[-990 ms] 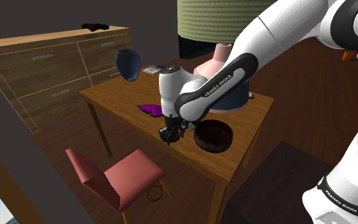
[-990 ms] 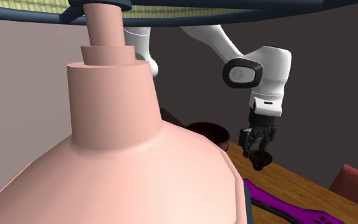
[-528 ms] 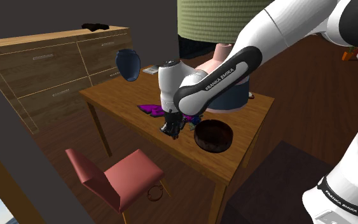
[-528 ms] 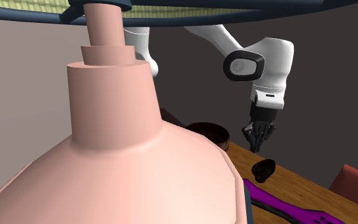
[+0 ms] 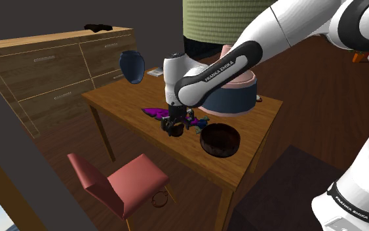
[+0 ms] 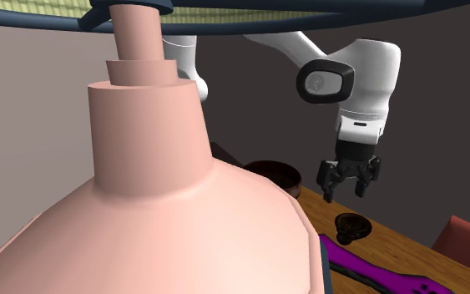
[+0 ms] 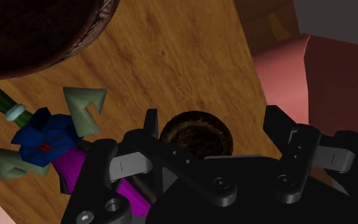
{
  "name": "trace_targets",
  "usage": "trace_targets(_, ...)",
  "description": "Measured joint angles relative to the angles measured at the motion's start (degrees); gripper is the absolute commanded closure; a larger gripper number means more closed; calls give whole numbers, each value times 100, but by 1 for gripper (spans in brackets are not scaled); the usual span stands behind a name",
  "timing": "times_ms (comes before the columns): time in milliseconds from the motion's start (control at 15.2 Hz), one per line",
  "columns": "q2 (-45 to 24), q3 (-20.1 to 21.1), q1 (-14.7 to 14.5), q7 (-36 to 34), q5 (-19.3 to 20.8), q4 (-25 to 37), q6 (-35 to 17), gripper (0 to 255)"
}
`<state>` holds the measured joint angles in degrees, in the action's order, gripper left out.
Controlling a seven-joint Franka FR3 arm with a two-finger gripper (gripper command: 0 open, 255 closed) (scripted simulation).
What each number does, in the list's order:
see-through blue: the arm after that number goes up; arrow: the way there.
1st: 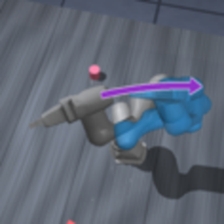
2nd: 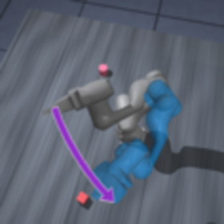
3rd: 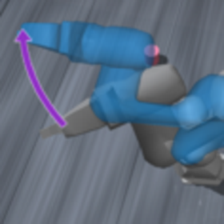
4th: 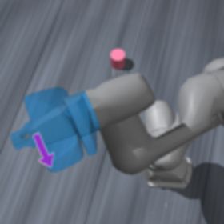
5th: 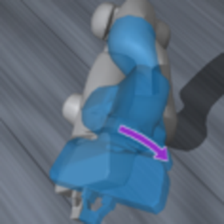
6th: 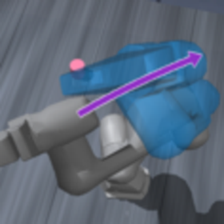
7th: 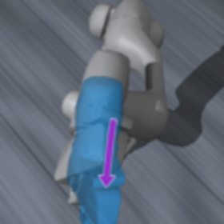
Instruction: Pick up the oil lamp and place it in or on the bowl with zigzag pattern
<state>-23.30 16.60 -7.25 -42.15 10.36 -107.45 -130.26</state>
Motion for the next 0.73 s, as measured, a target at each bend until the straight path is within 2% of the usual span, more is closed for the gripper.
trace_targets(198,-243,-104,54,-243,-122,331,44,0)
trace_targets(726,-573,-178,13,-349,-38,322,-290,0)
